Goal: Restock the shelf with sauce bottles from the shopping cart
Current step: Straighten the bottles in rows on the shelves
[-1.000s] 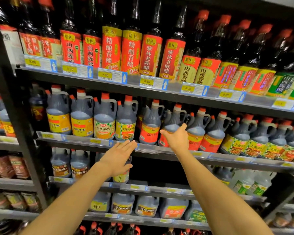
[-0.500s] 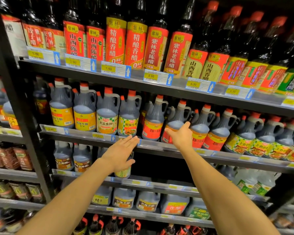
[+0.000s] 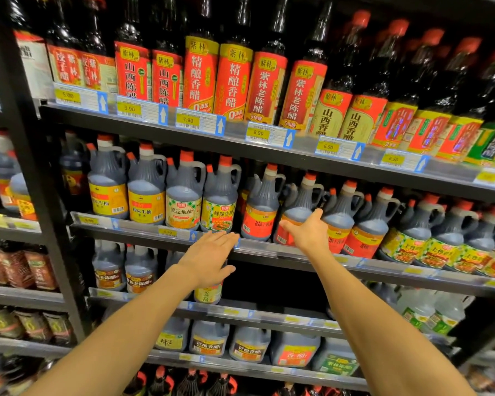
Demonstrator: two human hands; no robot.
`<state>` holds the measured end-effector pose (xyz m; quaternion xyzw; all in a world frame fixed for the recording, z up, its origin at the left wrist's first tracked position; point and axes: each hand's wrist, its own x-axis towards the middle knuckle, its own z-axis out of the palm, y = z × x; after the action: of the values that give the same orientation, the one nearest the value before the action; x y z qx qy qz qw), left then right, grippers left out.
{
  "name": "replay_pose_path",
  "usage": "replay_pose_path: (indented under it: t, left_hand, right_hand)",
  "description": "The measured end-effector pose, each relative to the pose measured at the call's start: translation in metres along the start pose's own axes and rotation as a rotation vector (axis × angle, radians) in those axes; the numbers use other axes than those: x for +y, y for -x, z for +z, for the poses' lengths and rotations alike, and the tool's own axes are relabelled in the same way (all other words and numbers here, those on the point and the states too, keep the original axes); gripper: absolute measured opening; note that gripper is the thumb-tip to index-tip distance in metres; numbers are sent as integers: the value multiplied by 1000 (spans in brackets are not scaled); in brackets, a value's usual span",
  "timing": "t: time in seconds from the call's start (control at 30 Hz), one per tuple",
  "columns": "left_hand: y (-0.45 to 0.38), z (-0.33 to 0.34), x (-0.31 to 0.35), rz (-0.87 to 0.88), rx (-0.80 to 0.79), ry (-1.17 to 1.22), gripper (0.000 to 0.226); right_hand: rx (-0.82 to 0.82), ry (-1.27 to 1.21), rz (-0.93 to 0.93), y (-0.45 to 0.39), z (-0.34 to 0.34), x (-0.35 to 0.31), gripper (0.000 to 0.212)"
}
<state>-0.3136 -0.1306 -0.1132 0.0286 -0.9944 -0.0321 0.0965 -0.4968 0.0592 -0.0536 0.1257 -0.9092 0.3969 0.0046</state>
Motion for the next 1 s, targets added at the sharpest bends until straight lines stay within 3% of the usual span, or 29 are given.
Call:
replay_pose_path:
  t: [0.17, 0.43, 0.63, 0.87, 1.0]
  left_hand:
    - [-24, -26, 22, -46, 121, 240, 78]
    - [-88, -48, 38, -392, 263, 611, 74]
    - [-115, -44, 54, -574, 273, 720, 87]
    - [-124, -35, 56, -607, 355, 756, 97]
    - [-122, -38, 52, -588, 361, 725, 91]
  right_hand:
    - [-14, 38, -23, 4, -2, 2, 101]
    - [-58, 91, -49, 8, -7, 5, 106]
    - [-30, 296, -227, 29, -9, 35, 98]
    - [-145, 418, -353, 37, -13, 63, 91]
    - [-168, 561, -441, 37, -12, 76, 94]
